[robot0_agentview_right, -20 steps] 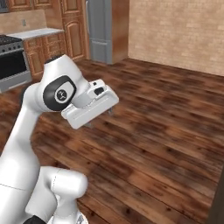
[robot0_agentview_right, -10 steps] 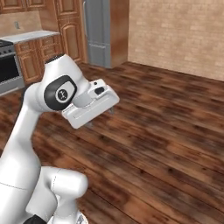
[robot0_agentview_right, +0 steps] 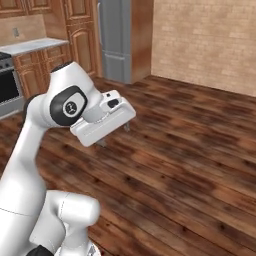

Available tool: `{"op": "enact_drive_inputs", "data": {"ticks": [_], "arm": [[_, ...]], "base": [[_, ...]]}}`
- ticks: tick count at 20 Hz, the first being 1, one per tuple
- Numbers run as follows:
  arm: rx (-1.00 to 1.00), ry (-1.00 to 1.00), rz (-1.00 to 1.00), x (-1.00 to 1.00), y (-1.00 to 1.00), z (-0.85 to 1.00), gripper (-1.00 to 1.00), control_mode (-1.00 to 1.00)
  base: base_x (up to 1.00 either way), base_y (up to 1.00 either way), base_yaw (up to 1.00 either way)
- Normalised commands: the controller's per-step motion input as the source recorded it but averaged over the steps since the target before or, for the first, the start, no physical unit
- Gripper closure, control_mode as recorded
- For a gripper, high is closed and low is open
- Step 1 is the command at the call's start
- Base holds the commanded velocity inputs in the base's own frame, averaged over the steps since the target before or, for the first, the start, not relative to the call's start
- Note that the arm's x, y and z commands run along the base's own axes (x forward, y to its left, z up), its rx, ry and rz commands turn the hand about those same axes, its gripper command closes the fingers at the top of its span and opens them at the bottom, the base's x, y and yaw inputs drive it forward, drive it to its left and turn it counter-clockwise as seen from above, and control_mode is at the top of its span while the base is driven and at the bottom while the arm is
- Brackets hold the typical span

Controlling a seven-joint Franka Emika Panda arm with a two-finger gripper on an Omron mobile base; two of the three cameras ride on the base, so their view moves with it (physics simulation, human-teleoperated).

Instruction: Move the hot dog bun to the plate on the dining table and place the condiment next to that plate. Then navigate to the fridge and take the sausage and place it on the plate as well.

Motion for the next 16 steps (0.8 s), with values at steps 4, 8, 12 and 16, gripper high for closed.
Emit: {"op": "enact_drive_inputs", "data": {"ticks": [4,8,12,16], "arm": [[0.00,0.00,0.00,0.00,0.00,0.00,-1.00,1.00],[0.00,0.00,0.00,0.00,0.00,0.00,-1.00,1.00],[0.00,0.00,0.00,0.00,0.00,0.00,-1.00,1.00],[0.00,0.00,0.00,0.00,0.00,0.00,-1.00,1.00]], "base": [[1.00,0.48,-0.10],[1.00,0.31,-0.06],[1.00,0.31,-0.06],[1.00,0.43,-0.08]]}}
